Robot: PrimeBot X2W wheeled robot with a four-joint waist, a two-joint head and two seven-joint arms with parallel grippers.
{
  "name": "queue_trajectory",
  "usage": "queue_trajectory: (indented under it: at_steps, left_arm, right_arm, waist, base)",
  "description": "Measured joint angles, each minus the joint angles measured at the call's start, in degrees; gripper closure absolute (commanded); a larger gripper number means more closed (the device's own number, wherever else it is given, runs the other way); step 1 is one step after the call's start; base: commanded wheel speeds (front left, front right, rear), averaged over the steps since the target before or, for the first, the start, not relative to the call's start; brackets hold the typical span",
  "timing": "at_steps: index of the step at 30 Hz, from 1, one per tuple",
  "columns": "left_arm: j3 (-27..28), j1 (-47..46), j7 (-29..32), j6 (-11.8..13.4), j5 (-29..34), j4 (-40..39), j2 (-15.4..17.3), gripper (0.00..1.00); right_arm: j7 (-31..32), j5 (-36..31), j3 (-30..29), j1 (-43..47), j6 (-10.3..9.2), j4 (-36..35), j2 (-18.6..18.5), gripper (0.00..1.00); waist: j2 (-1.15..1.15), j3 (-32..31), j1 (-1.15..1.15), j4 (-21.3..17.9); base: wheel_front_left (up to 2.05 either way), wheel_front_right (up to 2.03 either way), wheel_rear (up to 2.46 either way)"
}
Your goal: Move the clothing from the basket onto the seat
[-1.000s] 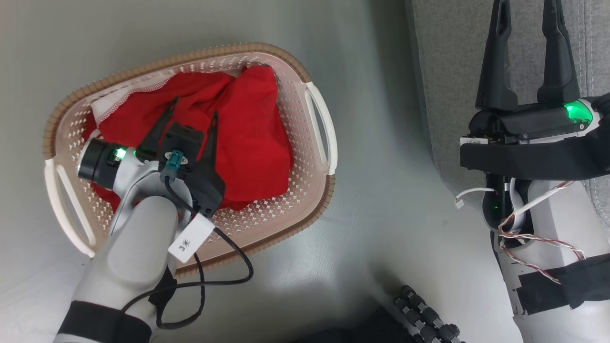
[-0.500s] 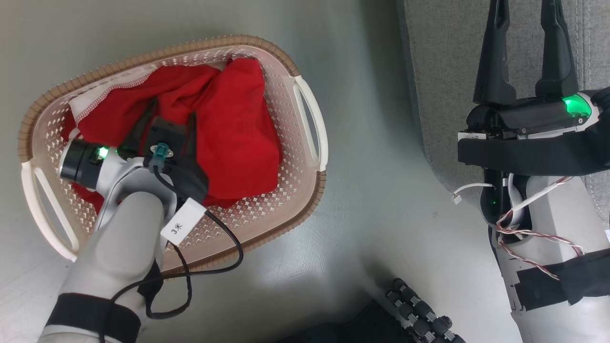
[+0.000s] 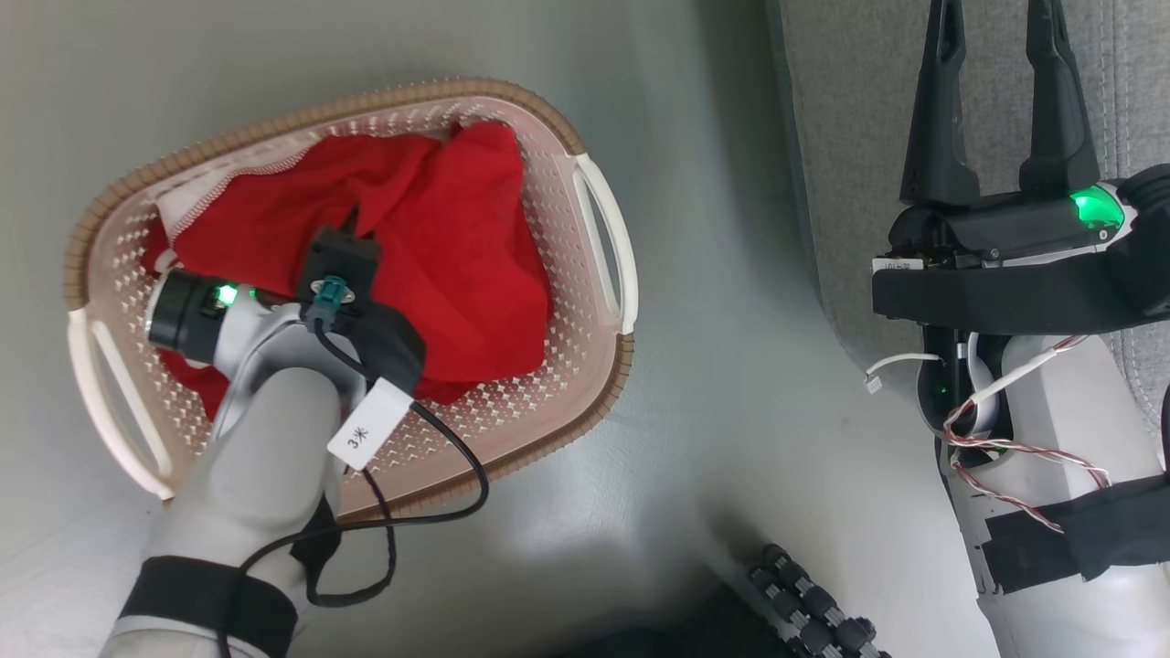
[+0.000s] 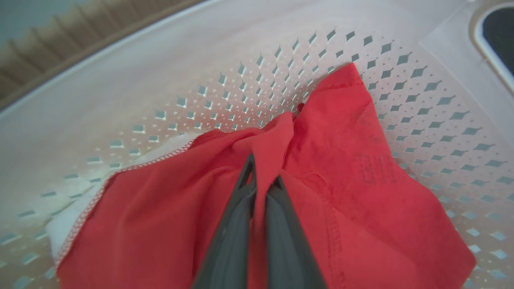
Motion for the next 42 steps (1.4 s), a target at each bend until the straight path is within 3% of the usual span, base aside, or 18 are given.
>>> queue_trajectory:
  at_steps: [18, 29, 42]
  left_arm:
    - [-2.2, 5.7, -2.1, -5.1, -4.1, -4.1, -1.3, 1.00]
    - [-3.8, 13.2, -2.3, -7.5, -9.7, -15.9, -1.6, 1.00]
    - [-4.3, 14.7, -2.3, -8.6, -9.9, -24.4, -1.7, 1.00]
  right_arm:
    - [0.0, -1.4, -2.0, 2.3, 1.51, 6.0, -0.2, 0.00]
    - [0.0, -2.0, -3.0, 6.3, 2.52, 9.9, -0.9, 0.00]
    - [0.0, -2.3, -3.3, 10.0, 3.44, 13.8, -1.0, 0.00]
  waist:
    - [0.00, -8.7, 0.00, 3.6]
    - [0.00, -18.0, -0.01, 7.1]
    - [0.00, -28.2, -0.01, 10.1]
  base:
    - [0.00, 0.00, 0.00]
    - [0.00, 0.00, 0.00]
    - [0.00, 0.00, 0.00]
